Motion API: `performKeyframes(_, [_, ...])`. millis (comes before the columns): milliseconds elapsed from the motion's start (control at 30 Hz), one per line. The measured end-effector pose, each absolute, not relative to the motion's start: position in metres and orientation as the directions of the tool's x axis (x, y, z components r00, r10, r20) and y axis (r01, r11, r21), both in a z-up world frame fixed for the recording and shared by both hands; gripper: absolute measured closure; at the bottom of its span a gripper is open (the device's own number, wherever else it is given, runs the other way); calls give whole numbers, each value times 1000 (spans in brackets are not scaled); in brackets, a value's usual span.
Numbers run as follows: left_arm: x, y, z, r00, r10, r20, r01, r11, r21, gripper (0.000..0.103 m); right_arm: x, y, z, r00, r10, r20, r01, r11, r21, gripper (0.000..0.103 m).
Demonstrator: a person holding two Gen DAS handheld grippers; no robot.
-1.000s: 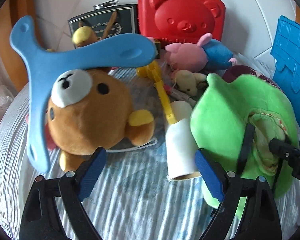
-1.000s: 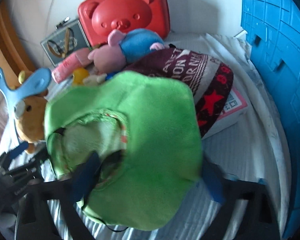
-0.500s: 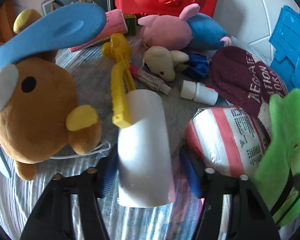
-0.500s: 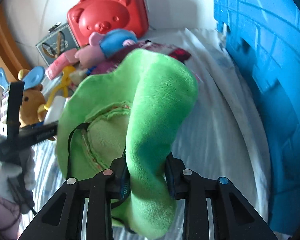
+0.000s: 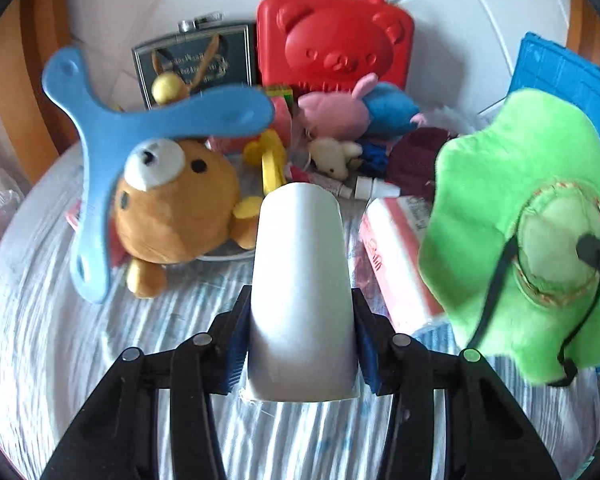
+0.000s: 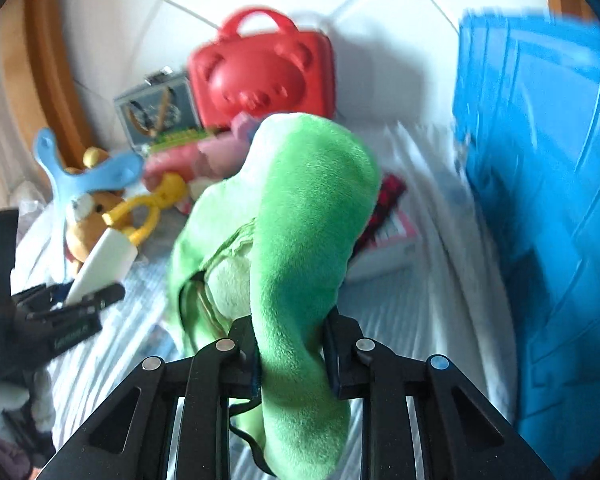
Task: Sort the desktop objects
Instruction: 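Grasp the white roller with the left gripper while the right grasps the green hat, then carry the white roller and green hat into the blue crate and open both grippers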
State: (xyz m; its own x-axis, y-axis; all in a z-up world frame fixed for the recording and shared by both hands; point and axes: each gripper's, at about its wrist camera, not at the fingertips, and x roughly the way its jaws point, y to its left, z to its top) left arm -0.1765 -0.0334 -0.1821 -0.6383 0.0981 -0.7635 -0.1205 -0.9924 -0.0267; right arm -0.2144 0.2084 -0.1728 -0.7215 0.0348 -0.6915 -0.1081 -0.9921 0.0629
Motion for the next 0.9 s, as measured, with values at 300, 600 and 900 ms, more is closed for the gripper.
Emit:
performKeyframes(300, [-133, -52, -114, -760, 137, -635, -143, -989, -43, 58, -186, 189, -100, -826, 89, -557, -107, -994, -1, 80])
performKeyframes(600, [-119, -19, -55, -823, 202, -531, -217, -976, -35, 58, -140, 204, -34, -881, 182, -438, -191, -981, -25, 80])
performKeyframes(900, [-113, 99, 27, -868, 322, -379, -334, -942, -35, 58, -106, 293, 59, -925, 237, -295, -237, -971, -36, 80])
